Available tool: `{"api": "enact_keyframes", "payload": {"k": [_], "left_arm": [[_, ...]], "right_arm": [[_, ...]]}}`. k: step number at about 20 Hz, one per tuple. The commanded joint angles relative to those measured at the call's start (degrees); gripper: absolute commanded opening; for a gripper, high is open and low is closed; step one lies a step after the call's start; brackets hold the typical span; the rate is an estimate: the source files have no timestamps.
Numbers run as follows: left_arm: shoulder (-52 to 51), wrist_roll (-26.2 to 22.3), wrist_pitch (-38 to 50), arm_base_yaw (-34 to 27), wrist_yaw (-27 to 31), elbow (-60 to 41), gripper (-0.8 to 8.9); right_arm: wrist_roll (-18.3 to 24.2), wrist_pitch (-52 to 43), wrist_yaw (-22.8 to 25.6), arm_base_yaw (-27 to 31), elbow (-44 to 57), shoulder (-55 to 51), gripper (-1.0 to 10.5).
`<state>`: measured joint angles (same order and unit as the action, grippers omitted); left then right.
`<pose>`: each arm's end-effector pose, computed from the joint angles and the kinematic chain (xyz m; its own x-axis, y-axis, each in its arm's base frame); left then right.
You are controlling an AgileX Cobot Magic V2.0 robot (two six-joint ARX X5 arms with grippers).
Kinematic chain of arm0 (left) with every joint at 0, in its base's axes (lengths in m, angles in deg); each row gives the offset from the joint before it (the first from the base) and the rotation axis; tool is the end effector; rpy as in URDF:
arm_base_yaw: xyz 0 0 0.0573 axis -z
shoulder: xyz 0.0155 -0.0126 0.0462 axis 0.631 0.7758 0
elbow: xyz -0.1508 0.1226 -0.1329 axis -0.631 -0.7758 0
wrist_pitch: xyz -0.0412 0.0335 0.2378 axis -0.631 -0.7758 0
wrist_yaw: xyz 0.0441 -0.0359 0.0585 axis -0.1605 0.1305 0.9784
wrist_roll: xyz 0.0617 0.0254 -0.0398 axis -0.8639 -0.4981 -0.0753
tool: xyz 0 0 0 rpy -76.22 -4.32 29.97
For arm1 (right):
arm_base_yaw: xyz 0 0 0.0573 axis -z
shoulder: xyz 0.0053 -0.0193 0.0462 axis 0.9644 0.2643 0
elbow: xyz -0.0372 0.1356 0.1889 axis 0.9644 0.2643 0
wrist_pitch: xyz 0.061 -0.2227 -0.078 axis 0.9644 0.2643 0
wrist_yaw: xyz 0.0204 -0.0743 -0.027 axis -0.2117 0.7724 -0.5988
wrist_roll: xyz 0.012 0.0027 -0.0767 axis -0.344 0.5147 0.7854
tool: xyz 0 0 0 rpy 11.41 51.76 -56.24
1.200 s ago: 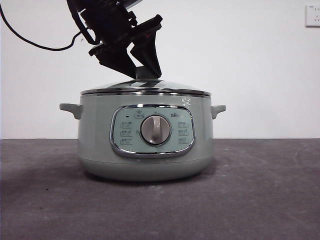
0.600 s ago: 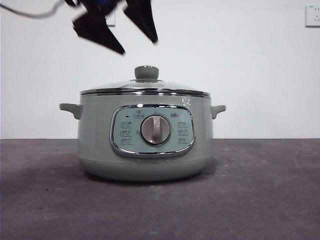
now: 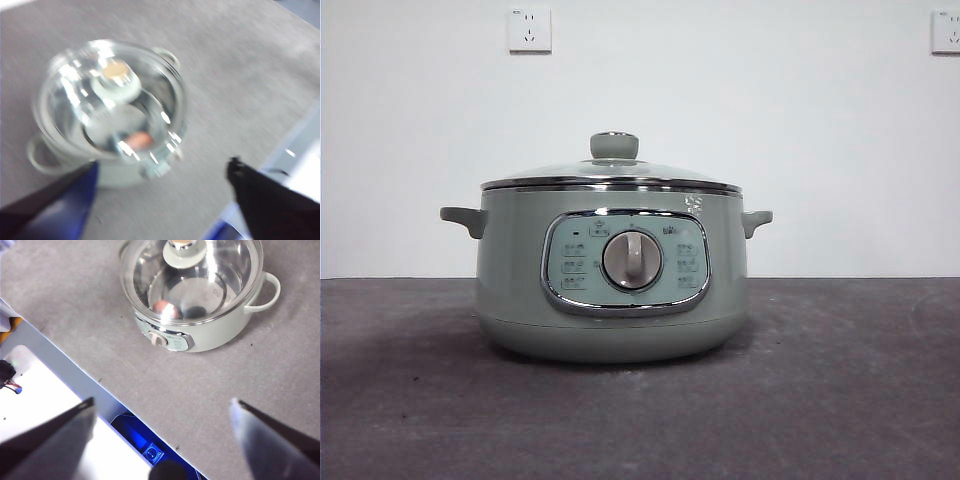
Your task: Pick up the egg,open the lid,put the egg in the pot,close the lid
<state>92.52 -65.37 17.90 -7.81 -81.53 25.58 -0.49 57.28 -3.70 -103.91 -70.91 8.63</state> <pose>0.1607 -0.1143 0.3676 0.5486 -0.5943 -0.5880 0.6610 0.7390 -0.1302 0.1418 0.0979 0.3836 0.4353 0.5400 -0.7203 -0.6529 0.7403 0.1604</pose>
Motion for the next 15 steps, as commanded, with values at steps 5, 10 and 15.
{"api": "enact_keyframes", "payload": {"k": [5,10,15], "left_arm": [[-1.07,0.72,-4.70,0.22,-2.64,-0.33,-0.04],[-1.07,0.68,-4.57,0.17,-2.23,-0.33,-0.04],[-0.92,0.68,-4.55,0.17,-2.25,-0.33,-0.04]], "right_arm": [[-0.13,0.94,0.02,-0.09,0.02,0.07,0.0],[-2.23,0.94,0.11,-0.07,0.02,-0.17,0.0],[-2.23,0.94,0.31,-0.07,0.02,-0.15,0.0]]}}
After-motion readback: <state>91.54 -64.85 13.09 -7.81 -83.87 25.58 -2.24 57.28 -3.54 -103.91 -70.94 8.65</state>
